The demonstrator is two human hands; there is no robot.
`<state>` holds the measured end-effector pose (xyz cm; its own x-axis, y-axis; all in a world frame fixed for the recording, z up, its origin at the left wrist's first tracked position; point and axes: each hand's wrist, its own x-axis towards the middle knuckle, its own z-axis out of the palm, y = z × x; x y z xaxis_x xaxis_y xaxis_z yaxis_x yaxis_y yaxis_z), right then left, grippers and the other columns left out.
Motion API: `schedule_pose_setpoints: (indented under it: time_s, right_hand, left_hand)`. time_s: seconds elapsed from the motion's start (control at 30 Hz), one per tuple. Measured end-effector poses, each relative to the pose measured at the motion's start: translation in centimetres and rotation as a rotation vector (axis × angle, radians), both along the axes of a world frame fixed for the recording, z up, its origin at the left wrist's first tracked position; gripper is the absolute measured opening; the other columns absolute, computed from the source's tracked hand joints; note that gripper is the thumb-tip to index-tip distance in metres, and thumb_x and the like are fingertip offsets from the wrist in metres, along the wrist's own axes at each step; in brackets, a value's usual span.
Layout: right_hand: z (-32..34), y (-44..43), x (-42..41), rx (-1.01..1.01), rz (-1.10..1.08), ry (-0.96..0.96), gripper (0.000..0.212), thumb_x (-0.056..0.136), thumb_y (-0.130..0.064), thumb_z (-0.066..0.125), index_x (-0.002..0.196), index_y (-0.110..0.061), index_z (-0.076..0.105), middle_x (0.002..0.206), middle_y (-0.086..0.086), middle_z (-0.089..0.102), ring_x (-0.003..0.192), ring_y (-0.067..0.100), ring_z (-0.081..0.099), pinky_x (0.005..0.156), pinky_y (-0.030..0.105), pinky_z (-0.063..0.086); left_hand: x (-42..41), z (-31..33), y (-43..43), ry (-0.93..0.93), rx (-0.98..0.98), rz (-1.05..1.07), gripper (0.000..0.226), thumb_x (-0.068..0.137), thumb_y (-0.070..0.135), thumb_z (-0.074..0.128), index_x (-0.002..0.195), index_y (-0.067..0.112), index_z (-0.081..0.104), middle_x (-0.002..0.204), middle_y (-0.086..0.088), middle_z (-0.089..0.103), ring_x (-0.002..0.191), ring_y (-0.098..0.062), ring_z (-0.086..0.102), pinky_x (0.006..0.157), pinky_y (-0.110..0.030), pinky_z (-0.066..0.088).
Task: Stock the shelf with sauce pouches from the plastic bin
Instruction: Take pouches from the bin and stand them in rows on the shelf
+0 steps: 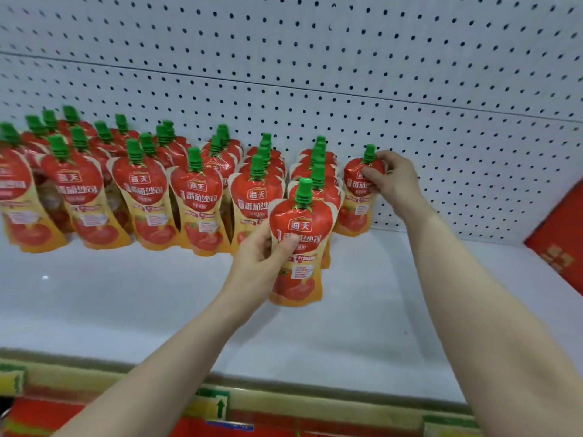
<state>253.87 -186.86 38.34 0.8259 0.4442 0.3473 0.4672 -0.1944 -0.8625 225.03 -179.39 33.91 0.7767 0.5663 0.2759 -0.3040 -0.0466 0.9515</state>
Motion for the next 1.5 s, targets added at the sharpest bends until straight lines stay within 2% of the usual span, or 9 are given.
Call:
schedule_pose_setpoints:
  time_s: [0.33,0.47,0.57,0.7,0.87,1.0,1.13,1.3,1.5]
  right_hand:
    - [-1.0,-1.4,-2.2,-0.071,-0.161,-0.285,0.056,0.085,-0.011,0.07,0.135,-0.021,0.046,0.136,0.006,0.042,0.121,0.015,0.048,0.103,0.031,0.044]
    - [0.2,-5.5,-7.7,0.118,-0.015,-0.059,0.017,0.095,-0.02,0.062,0.11,-0.014,0.063,0.1,-0.002,0.066,0.088,0.008,0.061,0.069,0.032,0.051]
    - [1.0,-9.6,-12.7,0.106,0.318,0.186,0.034,0.093,-0.035,0.061,0.097,-0.002,0.068,0.081,0.002,0.069,0.071,0.01,0.063,0.052,0.024,0.046]
    - [0.6,-12.4,-15.4,-0.024,0.455,0.15,0.002,0.088,-0.011,0.071,0.089,-0.013,0.07,0.08,-0.001,0.073,0.073,0.011,0.067,0.055,0.026,0.053]
    - [0.2,-13.9,-13.0,0.048,0.293,0.181,0.004,0.092,-0.007,0.065,0.089,-0.006,0.066,0.071,-0.007,0.072,0.065,0.006,0.067,0.066,0.027,0.06]
    - [-0.4,-13.5,-10.0,0.084,0.151,0.164,0.018,0.093,-0.007,0.063,0.096,0.011,0.061,0.07,-0.007,0.071,0.062,0.005,0.066,0.06,0.021,0.057]
    - [-0.7,-11.3,-7.7,0.09,0.129,0.159,0.016,0.094,-0.008,0.063,0.08,-0.014,0.061,0.075,-0.006,0.072,0.068,0.003,0.068,0.06,0.021,0.055]
    - [-1.1,-8.0,-5.0,0.1,0.164,0.126,0.008,0.094,-0.009,0.063,0.088,-0.004,0.062,0.086,0.009,0.07,0.073,0.011,0.068,0.063,0.025,0.056]
    - [-1.3,-5.3,-2.9,0.105,0.233,0.112,0.017,0.094,-0.011,0.063,0.08,-0.021,0.063,0.09,0.005,0.072,0.083,0.016,0.07,0.071,0.035,0.061]
  left_hand:
    - [0.0,-0.4,-1.5,-0.011,0.003,-0.054,0.032,0.09,0.024,0.057,0.121,0.015,0.06,0.112,-0.001,0.072,0.105,-0.017,0.068,0.087,-0.031,0.056]
    - [0.0,-0.5,-2.9,-0.002,0.0,-0.085,0.032,0.089,0.025,0.058,0.121,0.017,0.061,0.11,0.002,0.073,0.105,-0.015,0.068,0.087,-0.031,0.056]
    - [0.7,-0.6,-4.4,0.004,0.003,-0.111,0.028,0.093,0.02,0.058,0.121,0.017,0.061,0.112,0.002,0.072,0.105,-0.013,0.068,0.088,-0.031,0.056]
    - [2.2,-0.6,-6.7,0.016,0.045,-0.112,0.026,0.094,0.02,0.058,0.12,0.017,0.062,0.109,0.001,0.073,0.101,-0.012,0.069,0.087,-0.031,0.056]
    - [3.8,-1.4,-8.0,0.069,0.095,-0.155,0.026,0.094,0.018,0.059,0.119,0.024,0.061,0.112,0.009,0.07,0.104,-0.002,0.065,0.086,-0.021,0.053]
    - [5.3,-3.3,-7.9,0.257,0.292,-0.128,0.041,0.095,0.022,0.058,0.136,0.021,0.049,0.136,0.007,0.055,0.127,-0.01,0.049,0.104,-0.03,0.042]
    - [7.9,-4.2,-8.0,0.372,0.404,-0.097,0.053,0.096,0.024,0.053,0.145,0.026,0.035,0.146,0.006,0.045,0.134,-0.014,0.041,0.109,-0.032,0.036]
    - [11.5,-5.0,-7.2,0.501,0.385,-0.014,0.068,0.097,0.027,0.051,0.154,0.023,0.013,0.161,0.006,0.016,0.146,-0.015,0.021,0.118,-0.039,0.027]
    - [13.6,-5.8,-6.5,0.556,0.427,0.082,0.074,0.096,0.028,0.054,0.154,0.017,0.009,0.163,0.002,0.005,0.15,-0.018,0.004,0.119,-0.043,0.024]
